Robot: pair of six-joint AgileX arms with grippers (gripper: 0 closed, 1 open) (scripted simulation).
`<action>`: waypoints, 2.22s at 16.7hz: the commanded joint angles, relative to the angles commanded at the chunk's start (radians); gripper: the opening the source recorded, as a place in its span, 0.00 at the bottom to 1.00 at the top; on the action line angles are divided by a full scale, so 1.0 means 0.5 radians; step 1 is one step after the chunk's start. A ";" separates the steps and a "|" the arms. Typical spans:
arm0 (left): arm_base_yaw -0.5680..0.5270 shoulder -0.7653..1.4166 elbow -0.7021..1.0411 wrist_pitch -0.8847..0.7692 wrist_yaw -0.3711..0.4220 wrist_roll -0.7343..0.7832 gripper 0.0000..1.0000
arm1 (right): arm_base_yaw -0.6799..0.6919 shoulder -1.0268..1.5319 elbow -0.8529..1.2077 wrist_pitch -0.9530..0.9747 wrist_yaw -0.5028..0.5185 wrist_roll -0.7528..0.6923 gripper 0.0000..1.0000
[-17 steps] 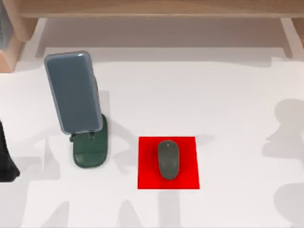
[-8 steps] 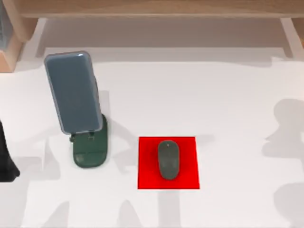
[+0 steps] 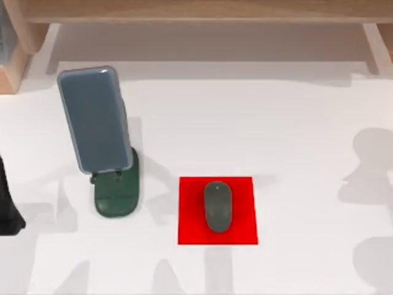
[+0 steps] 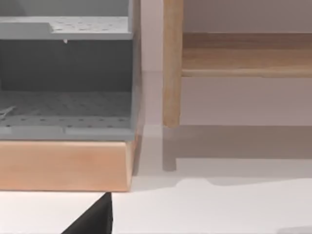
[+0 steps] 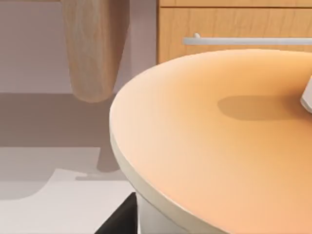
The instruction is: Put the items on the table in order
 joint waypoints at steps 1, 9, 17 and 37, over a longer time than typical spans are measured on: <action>0.000 0.000 0.000 0.000 0.000 0.000 1.00 | 0.000 -0.027 0.001 -0.027 0.000 0.000 0.00; 0.000 0.000 0.000 0.000 0.000 0.000 1.00 | 0.011 -0.099 0.020 -0.071 -0.001 0.007 0.00; 0.000 0.000 0.000 0.000 0.000 0.000 1.00 | 0.503 -0.312 0.537 -0.304 0.110 0.109 0.00; 0.000 0.000 0.000 0.000 0.000 0.000 1.00 | 1.529 0.277 2.418 -2.160 1.503 0.168 0.00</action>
